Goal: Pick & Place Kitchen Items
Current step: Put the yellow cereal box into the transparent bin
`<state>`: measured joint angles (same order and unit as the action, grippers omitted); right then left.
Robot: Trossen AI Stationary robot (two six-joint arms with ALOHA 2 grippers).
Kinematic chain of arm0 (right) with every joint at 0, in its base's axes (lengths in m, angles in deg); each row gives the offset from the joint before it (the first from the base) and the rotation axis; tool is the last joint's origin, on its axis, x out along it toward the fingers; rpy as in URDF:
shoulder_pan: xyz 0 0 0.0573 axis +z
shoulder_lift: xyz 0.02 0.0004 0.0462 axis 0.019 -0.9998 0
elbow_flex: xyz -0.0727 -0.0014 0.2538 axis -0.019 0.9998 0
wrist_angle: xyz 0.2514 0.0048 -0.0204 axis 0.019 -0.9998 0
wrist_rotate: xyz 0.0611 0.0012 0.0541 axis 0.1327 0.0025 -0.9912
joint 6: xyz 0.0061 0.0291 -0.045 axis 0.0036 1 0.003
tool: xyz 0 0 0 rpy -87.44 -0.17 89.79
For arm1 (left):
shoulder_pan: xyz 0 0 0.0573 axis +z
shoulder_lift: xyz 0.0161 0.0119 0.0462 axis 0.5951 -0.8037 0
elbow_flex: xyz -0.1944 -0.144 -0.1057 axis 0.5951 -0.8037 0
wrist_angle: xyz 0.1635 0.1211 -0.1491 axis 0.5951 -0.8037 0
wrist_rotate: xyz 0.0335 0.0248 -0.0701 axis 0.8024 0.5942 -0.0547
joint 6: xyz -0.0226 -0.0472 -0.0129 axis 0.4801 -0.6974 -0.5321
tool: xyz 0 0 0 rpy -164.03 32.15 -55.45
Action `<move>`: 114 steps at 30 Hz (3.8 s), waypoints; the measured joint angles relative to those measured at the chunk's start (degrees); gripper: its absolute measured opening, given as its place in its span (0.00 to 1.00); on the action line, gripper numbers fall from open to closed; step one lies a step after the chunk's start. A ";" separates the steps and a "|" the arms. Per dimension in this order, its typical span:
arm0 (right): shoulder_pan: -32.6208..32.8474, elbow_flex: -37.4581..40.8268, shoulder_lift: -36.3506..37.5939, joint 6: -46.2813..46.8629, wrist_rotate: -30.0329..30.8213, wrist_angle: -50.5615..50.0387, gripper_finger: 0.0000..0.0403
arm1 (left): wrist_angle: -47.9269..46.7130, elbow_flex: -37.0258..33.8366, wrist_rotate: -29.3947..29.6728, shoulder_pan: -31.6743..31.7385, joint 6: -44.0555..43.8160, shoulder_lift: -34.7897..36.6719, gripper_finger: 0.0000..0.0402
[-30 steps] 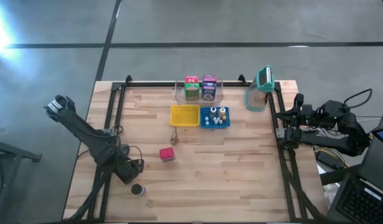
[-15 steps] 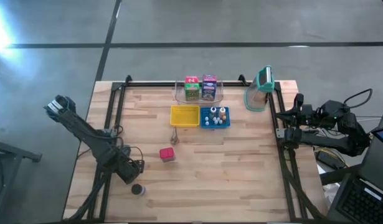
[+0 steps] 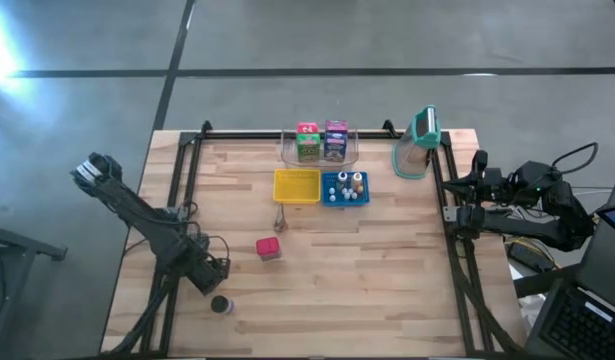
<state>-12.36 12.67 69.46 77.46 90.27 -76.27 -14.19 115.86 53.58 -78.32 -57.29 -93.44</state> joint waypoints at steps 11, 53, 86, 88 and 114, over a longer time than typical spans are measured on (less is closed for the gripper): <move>0.00 -0.02 0.02 0.00 -0.01 -0.02 0.02 | 2.75 -1.46 -0.63 0.04 0.07 0.02 0.70; 0.00 -0.02 0.02 0.00 -0.02 -0.02 0.02 | -0.73 -0.26 47.40 1.79 8.92 1.06 0.47; 0.02 0.00 0.00 0.00 0.00 -0.02 0.02 | 60.73 0.89 51.15 41.44 122.61 8.46 0.47; 0.00 -0.02 0.00 -0.02 -0.02 0.00 0.02 | 61.78 2.80 43.83 45.94 124.47 8.46 0.47; 0.01 -0.01 0.01 0.00 -0.02 -0.01 0.02 | 20.06 53.01 17.33 63.12 144.80 -32.95 0.47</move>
<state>-12.35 12.66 69.47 77.46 90.25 -76.28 5.87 168.86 70.91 -15.20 87.50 -126.39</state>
